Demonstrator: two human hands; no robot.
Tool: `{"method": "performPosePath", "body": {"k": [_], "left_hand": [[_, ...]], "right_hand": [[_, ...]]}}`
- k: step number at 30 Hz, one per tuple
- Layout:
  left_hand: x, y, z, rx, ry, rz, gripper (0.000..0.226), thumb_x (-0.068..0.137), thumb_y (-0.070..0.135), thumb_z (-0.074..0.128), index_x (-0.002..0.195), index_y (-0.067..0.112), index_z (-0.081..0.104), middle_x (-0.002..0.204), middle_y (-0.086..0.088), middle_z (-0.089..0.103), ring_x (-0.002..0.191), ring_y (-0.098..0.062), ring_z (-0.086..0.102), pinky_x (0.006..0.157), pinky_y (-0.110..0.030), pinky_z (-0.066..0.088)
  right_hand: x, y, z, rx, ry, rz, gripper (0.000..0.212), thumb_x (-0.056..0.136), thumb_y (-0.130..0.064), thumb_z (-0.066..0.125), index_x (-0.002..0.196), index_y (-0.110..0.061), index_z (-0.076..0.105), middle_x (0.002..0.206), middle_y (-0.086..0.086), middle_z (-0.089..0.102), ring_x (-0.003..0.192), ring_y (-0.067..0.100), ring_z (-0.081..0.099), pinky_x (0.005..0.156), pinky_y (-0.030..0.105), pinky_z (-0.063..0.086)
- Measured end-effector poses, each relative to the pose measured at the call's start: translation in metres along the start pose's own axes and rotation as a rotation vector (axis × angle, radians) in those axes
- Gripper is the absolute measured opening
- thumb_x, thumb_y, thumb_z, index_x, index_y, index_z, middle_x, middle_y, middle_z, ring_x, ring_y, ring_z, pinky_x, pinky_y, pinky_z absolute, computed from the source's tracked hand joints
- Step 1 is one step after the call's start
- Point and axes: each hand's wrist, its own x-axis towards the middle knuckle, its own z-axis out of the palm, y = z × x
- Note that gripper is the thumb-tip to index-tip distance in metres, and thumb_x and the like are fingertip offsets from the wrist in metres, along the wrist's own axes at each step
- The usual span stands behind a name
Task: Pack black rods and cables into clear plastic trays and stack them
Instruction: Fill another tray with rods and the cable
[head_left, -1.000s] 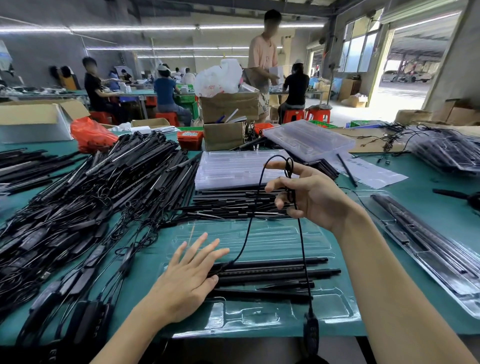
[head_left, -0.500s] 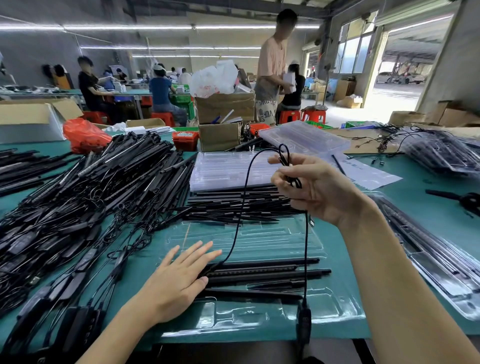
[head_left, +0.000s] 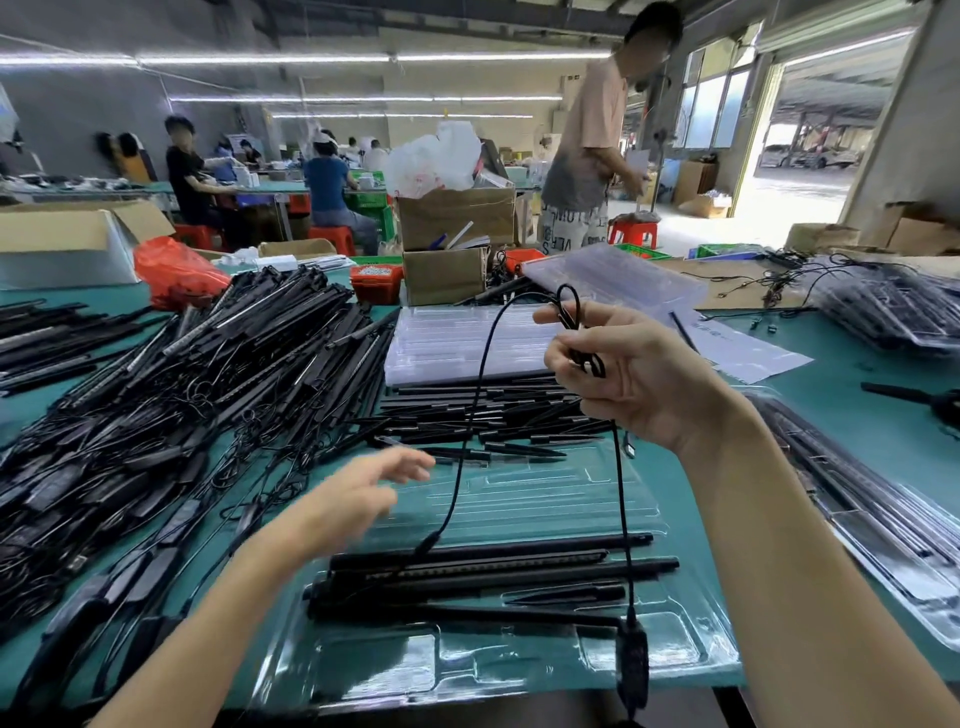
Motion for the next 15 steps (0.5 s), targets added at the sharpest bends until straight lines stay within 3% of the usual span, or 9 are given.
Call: {"method": "performPosePath", "body": {"k": [2, 4, 6, 8, 11, 13, 15], "left_hand": [[0.033, -0.003, 0.0, 0.015, 0.148, -0.031, 0.04, 0.095, -0.001, 0.044, 0.104, 0.031, 0.066, 0.103, 0.006, 0.07, 0.077, -0.007, 0.059, 0.067, -0.017, 0.049], [0.063, -0.009, 0.005, 0.116, 0.153, -0.092, 0.034, 0.096, 0.005, 0.046, 0.094, 0.03, 0.069, 0.089, 0.003, 0.07, 0.058, -0.006, 0.051, 0.053, -0.015, 0.041], [0.086, -0.019, 0.01, 0.207, 0.112, -0.143, 0.033, 0.096, 0.009, 0.046, 0.088, 0.034, 0.068, 0.087, 0.003, 0.068, 0.064, -0.007, 0.058, 0.062, -0.019, 0.047], [0.099, -0.025, 0.012, 0.24, 0.117, -0.176, 0.035, 0.094, 0.009, 0.047, 0.088, 0.037, 0.068, 0.099, 0.002, 0.071, 0.091, -0.019, 0.066, 0.088, -0.033, 0.052], [0.109, -0.025, 0.015, 0.25, 0.19, -0.143, 0.039, 0.093, 0.007, 0.051, 0.12, 0.03, 0.067, 0.126, -0.002, 0.064, 0.122, -0.026, 0.056, 0.109, -0.047, 0.041], [0.11, -0.022, 0.019, 0.294, 0.219, -0.089, 0.043, 0.092, 0.011, 0.055, 0.131, 0.029, 0.061, 0.131, -0.002, 0.06, 0.128, -0.024, 0.05, 0.111, -0.049, 0.038], [0.111, -0.017, 0.026, 0.351, 0.238, -0.016, 0.033, 0.089, 0.017, 0.06, 0.117, 0.036, 0.065, 0.12, 0.003, 0.062, 0.12, -0.021, 0.053, 0.105, -0.048, 0.04]], "right_hand": [[0.002, 0.001, 0.003, 0.003, -0.009, -0.002, 0.03, 0.089, -0.012, 0.059, 0.118, -0.016, 0.064, 0.073, 0.006, 0.059, 0.044, 0.006, 0.041, 0.033, 0.014, 0.026], [0.004, 0.003, 0.005, 0.005, -0.021, -0.004, 0.028, 0.091, -0.009, 0.056, 0.118, -0.014, 0.062, 0.072, 0.006, 0.058, 0.044, 0.006, 0.037, 0.033, 0.013, 0.025], [0.006, 0.003, 0.006, -0.005, -0.03, -0.001, 0.027, 0.093, -0.007, 0.054, 0.118, -0.013, 0.06, 0.072, 0.006, 0.058, 0.043, 0.007, 0.036, 0.034, 0.014, 0.021], [0.006, 0.003, 0.005, -0.021, -0.038, 0.0, 0.025, 0.095, -0.005, 0.052, 0.117, -0.013, 0.06, 0.071, 0.007, 0.058, 0.043, 0.007, 0.035, 0.036, 0.015, 0.016], [0.005, 0.002, -0.001, -0.037, -0.036, 0.007, 0.024, 0.096, -0.004, 0.051, 0.116, -0.013, 0.062, 0.072, 0.007, 0.059, 0.043, 0.008, 0.035, 0.036, 0.016, 0.016], [0.005, 0.002, -0.005, -0.035, -0.026, 0.008, 0.024, 0.096, -0.005, 0.051, 0.116, -0.013, 0.063, 0.072, 0.006, 0.059, 0.043, 0.008, 0.035, 0.035, 0.014, 0.019], [0.006, 0.004, -0.006, -0.038, -0.015, 0.012, 0.024, 0.097, -0.005, 0.051, 0.116, -0.014, 0.063, 0.072, 0.006, 0.058, 0.043, 0.008, 0.035, 0.035, 0.014, 0.02]]}}
